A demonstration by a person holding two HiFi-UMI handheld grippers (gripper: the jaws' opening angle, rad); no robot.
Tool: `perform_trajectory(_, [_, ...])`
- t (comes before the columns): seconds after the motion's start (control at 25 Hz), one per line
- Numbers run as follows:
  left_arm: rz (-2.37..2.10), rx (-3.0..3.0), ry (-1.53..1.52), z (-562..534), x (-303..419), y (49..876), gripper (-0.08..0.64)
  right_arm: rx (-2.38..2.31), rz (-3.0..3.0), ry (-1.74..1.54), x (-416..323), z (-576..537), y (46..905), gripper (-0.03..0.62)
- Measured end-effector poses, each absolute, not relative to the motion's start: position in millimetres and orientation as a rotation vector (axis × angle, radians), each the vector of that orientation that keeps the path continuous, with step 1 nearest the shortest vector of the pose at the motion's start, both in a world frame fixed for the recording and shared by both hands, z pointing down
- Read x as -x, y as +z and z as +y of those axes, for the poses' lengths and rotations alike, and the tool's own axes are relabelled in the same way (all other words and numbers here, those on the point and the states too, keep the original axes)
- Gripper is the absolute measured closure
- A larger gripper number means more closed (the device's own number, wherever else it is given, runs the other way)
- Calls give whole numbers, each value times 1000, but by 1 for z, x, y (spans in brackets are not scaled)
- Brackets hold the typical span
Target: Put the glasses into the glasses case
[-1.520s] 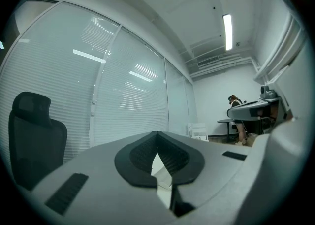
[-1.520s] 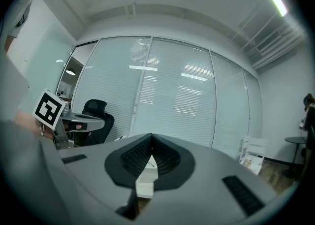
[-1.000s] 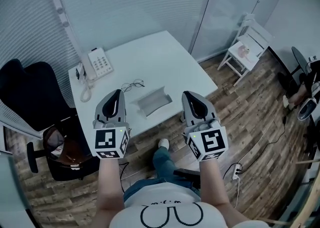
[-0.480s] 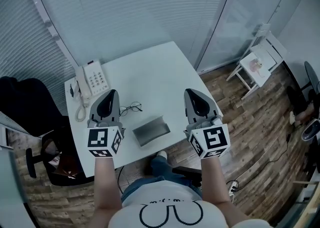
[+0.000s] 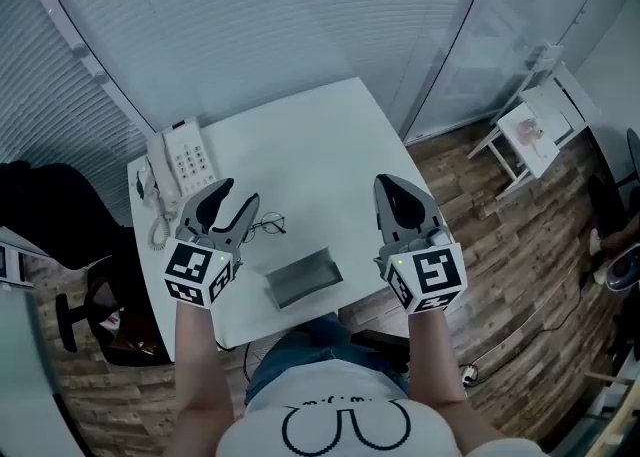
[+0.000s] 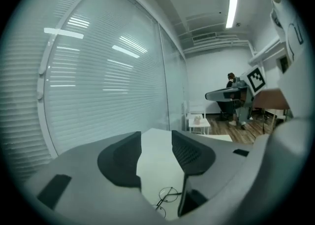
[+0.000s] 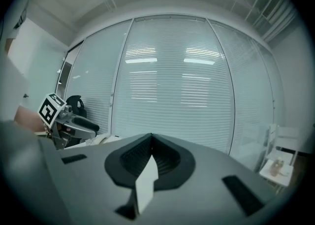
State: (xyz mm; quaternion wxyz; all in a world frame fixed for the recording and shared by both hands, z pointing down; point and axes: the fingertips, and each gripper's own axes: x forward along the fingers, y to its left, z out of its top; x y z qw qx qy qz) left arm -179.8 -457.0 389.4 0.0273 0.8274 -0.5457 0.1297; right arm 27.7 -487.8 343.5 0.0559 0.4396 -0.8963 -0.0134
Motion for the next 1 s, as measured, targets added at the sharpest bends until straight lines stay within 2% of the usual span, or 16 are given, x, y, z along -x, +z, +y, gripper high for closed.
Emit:
perform_trajectory(0.52, [-1079,-2507,874,-460,188,537,385,-1305,-2601,117,-15,-477,409,580])
perform_trajectory(0.64, [-983,-2469,921,-456,193,565,419,-1297,-2572,147,-13,-475,423,580])
perform_trajectory(1.0, [-850,-2426,1023,-455,195,611,433,-1264,-2493,202,-7,-470,454,580])
